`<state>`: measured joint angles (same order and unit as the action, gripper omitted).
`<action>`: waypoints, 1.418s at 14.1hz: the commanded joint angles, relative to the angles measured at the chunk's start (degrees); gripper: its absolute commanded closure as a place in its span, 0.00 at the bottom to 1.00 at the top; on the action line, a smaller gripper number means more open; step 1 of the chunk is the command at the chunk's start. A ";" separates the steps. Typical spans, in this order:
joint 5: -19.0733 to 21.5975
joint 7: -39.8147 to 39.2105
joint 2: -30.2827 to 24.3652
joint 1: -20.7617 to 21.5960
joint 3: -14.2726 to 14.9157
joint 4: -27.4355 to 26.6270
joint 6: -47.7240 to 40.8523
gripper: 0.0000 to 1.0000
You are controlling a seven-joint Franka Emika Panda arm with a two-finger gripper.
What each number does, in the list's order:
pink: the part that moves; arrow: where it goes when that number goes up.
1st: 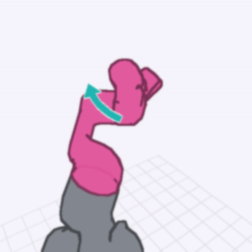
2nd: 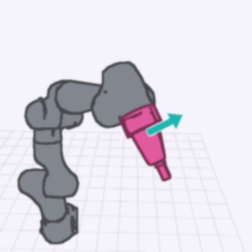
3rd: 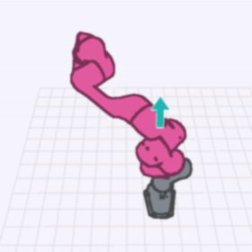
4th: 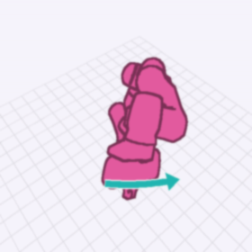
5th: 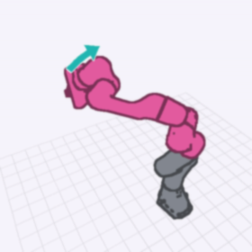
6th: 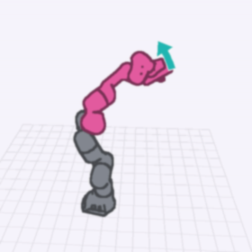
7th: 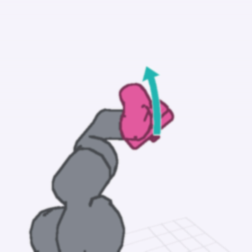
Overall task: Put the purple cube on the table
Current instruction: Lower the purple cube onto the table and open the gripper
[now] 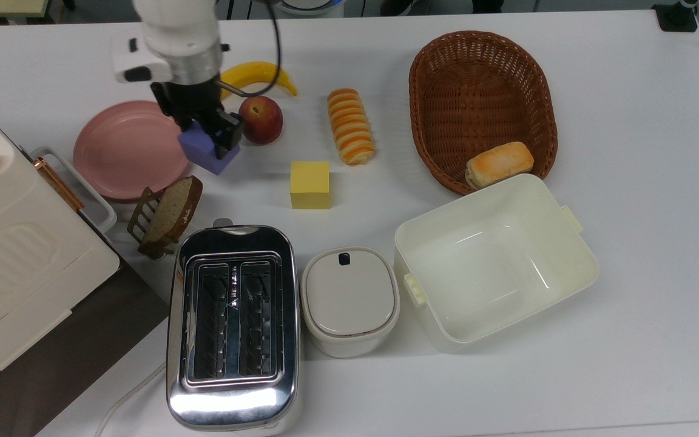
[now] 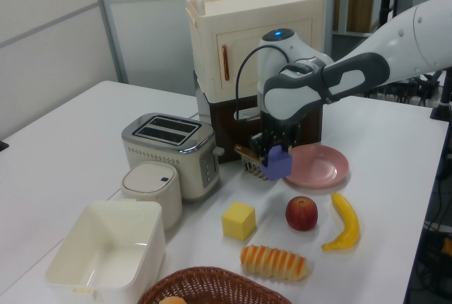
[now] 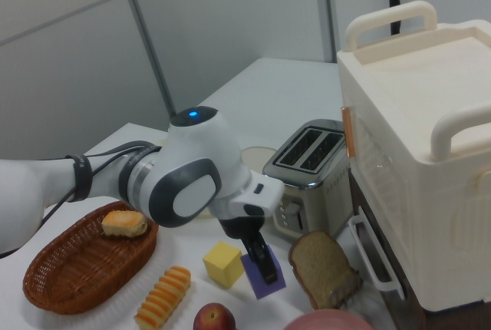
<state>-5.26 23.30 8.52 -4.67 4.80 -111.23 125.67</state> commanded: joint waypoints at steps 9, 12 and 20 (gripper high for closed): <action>-2.65 2.10 1.50 0.63 -2.34 -0.47 -1.74 0.00; -2.65 2.19 1.50 0.63 -2.34 -0.47 -1.65 0.00; -2.57 2.45 -1.13 0.63 -3.39 9.08 -15.51 0.00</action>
<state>-6.69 24.15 10.14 -4.27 2.55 -108.21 120.07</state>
